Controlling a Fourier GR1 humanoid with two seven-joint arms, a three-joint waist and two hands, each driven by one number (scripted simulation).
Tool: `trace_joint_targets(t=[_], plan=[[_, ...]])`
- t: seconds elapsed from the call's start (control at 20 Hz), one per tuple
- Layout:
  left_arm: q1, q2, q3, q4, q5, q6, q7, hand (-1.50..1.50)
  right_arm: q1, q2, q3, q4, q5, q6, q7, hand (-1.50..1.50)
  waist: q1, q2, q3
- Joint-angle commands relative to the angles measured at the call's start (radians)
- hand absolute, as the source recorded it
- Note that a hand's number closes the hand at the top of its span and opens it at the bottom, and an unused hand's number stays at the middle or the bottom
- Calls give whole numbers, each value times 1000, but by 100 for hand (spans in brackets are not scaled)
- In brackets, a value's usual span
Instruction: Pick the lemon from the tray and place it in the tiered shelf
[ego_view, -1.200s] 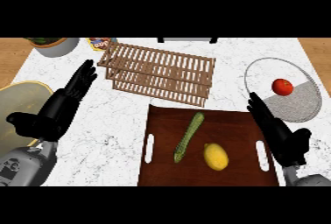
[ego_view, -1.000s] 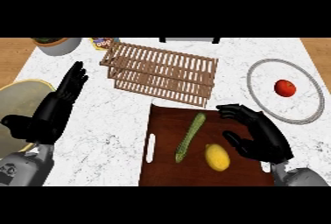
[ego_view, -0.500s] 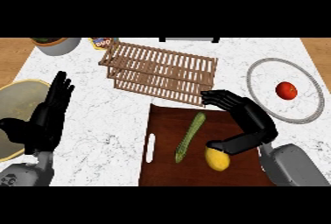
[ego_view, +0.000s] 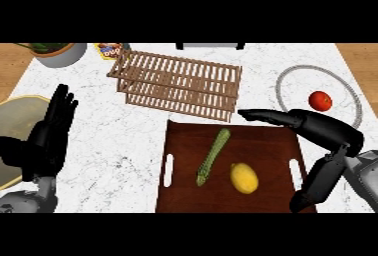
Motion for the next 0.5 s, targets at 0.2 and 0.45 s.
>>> trace_joint_targets(t=[0.2, 0.45], plan=[[42, 3, 6, -17, 7, -22, -8, 0, -95, -154, 90, -274, 348, -7, 147, -150, -5, -7, -1], [11, 21, 52, 8, 22, -44, 5, 0, -95, -69, 235, -372, 504, -58, 402, -150, -2, 1, -1]])
